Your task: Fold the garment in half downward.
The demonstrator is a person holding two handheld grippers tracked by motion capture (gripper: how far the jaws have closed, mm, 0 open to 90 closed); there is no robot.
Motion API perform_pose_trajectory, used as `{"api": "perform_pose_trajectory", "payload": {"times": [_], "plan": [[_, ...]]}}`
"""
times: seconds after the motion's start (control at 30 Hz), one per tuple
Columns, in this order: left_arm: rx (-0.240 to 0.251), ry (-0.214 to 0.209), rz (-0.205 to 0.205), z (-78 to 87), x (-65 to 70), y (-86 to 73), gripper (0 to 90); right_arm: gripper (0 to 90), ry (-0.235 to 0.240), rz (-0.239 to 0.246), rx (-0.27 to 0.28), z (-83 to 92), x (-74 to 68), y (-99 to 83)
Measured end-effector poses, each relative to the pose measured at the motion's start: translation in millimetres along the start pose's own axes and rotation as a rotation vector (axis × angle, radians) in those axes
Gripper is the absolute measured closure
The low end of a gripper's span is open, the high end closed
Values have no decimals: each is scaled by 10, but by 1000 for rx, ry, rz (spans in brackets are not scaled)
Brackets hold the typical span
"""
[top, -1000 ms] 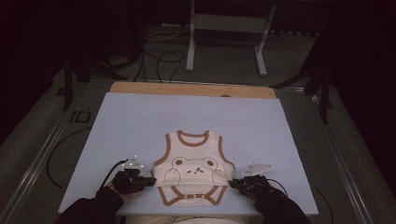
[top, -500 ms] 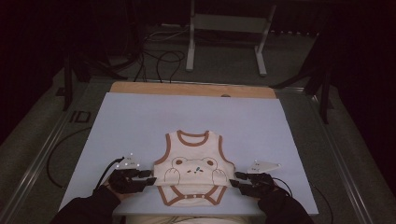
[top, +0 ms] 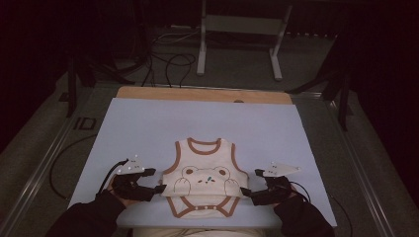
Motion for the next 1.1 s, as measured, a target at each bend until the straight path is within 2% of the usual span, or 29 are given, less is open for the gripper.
{"api": "perform_pose_trajectory", "payload": {"times": [0.1, 0.17, 0.2, 0.23, 0.27, 0.37, 0.5, 0.7, 0.77, 1.1], "plan": [[5, 3, -15, 16, -13, 53, 184, 97, 0, 7, -4, 8, -2, 47], [6, 8, -20, 23, -30, 84, 152, 97, -5, 15, 11, 24, 0, 112], [7, 2, -26, 22, -42, 113, 95, 97, -7, 25, 29, 47, -1, 181], [7, 2, -26, 22, -42, 113, 72, 97, -7, 25, 29, 47, -1, 181], [0, 0, -34, 19, -51, 128, 39, 97, -20, 46, 41, 67, 1, 246], [-5, -12, -55, 10, -66, 169, 4, 97, -21, 63, 57, 84, -2, 311], [18, -3, -65, 15, -105, 238, 1, 97, -25, 83, 75, 109, -11, 433], [23, 18, -80, -4, -187, 316, 2, 99, -33, 108, 76, 103, 11, 564], [31, 18, -95, -5, -215, 342, 2, 99, -32, 106, 80, 93, 20, 604], [42, 27, -110, -25, -364, 495, 2, 100, -36, 121, 87, 4, 78, 809]]}}
Point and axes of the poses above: each handheld gripper's, and its own axes: z roughly backward along the jaws, y roughly out of its top, x roughly to its right, the point moved 6 cm from there along -z, roughly forward along the jaws, and after that the axes turned 15 degrees about -z, right-handed, at the moved point
